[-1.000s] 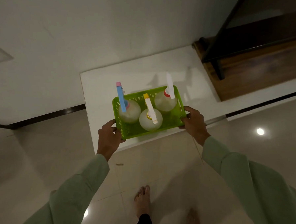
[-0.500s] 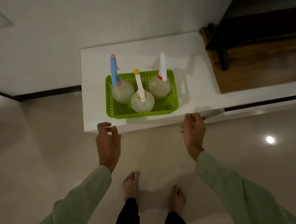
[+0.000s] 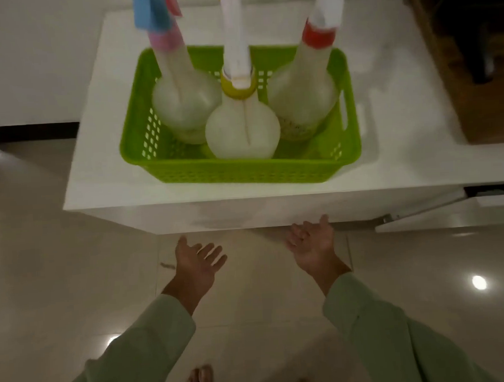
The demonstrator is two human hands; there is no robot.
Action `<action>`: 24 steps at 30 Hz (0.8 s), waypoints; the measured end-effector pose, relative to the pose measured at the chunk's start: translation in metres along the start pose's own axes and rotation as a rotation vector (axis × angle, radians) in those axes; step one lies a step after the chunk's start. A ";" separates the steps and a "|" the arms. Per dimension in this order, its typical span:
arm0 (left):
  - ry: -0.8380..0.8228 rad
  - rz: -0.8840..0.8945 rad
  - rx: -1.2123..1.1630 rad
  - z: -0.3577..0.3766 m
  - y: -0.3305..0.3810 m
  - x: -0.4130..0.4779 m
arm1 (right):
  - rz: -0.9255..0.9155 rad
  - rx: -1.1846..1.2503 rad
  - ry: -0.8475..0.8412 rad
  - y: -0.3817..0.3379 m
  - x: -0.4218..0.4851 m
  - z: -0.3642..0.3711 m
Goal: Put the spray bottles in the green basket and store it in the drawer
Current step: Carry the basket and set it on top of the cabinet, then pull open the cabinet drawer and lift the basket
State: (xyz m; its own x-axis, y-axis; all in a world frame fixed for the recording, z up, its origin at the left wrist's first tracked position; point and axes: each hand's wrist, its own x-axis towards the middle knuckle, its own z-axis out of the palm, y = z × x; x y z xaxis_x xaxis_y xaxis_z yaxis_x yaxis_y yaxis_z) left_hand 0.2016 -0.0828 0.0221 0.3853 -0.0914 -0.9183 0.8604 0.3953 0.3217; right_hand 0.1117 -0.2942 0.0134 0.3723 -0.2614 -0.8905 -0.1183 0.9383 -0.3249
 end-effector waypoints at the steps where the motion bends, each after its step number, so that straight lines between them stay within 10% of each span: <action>1: -0.008 -0.006 -0.067 0.000 -0.001 0.017 | 0.004 0.088 0.002 0.002 0.017 0.000; 8: -0.106 0.017 -0.275 0.005 -0.002 0.072 | 0.026 0.435 -0.154 0.023 0.071 -0.013; 24: -0.116 -0.031 -0.248 -0.060 -0.046 0.004 | 0.020 0.336 -0.093 0.070 -0.002 -0.081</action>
State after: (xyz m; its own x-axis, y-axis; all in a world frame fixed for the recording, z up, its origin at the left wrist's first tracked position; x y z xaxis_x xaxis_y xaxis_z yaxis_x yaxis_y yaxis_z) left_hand 0.1431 -0.0463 -0.0104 0.4082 -0.2049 -0.8896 0.7698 0.6011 0.2148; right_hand 0.0279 -0.2463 -0.0334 0.4573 -0.2348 -0.8577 0.1776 0.9692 -0.1706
